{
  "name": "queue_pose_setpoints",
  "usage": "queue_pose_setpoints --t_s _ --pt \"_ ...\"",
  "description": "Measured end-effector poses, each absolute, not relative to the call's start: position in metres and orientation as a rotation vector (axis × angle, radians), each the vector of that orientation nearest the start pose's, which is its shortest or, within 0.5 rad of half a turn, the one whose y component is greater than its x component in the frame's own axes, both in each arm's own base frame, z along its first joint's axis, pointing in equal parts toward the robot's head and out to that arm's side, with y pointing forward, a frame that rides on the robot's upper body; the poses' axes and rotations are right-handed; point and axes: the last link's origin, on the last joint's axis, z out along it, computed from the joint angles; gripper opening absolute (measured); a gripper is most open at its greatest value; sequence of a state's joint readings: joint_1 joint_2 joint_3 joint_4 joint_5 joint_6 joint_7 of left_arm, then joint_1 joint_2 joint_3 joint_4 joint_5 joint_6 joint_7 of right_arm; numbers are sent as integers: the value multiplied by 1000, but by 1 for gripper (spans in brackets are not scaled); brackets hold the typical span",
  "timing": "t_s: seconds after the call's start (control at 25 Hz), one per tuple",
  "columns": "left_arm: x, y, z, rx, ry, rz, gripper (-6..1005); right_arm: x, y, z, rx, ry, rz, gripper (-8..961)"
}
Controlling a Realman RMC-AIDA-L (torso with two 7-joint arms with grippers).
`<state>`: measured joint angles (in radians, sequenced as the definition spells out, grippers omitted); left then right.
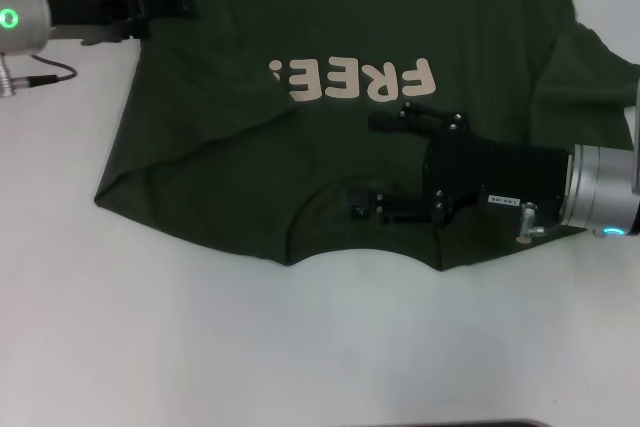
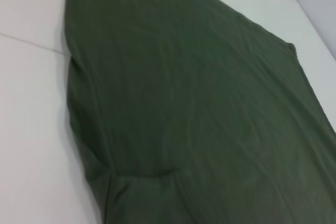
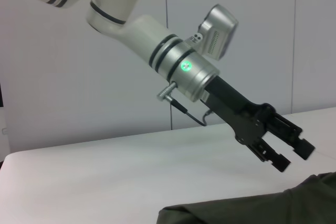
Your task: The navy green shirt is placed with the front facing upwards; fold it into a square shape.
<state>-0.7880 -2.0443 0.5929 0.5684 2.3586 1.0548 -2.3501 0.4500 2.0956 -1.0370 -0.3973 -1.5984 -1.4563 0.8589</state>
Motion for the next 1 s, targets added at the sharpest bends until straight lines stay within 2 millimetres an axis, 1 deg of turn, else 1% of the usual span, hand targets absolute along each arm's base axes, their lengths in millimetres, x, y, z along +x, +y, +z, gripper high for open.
queue_pose_setpoints --t_s 0.12,0.24,0.36,0.4,0.56,0.6,0.76,0.84,1.0 --pt "-264 419 13 -2138 -1560 -435 859 264 289 -63 -2708 265 829 928" --pt "-265 403 20 -2283 -1456 -415 859 264 290 -63 -2702 274 829 928" --pt "-269 387 26 -2362 -1362 -431 859 264 291 -62 -2689 279 840 928" --pt "-274 375 29 -2387 -1296 -462 859 264 291 -61 -2685 282 843 928" --pt "-293 344 39 -2400 -1155 -553 859 263 291 -60 -2682 287 855 928" --pt "-299 332 41 -2408 -1119 -586 859 263 291 -60 -2682 292 856 928" --pt "-313 298 45 -2440 -1067 -657 860 262 293 -60 -2679 339 873 928" --pt "-319 282 45 -2473 -1051 -673 860 261 294 -59 -2676 372 884 928" --pt "-320 261 48 -2517 -970 -752 860 260 295 -58 -2675 399 896 928"
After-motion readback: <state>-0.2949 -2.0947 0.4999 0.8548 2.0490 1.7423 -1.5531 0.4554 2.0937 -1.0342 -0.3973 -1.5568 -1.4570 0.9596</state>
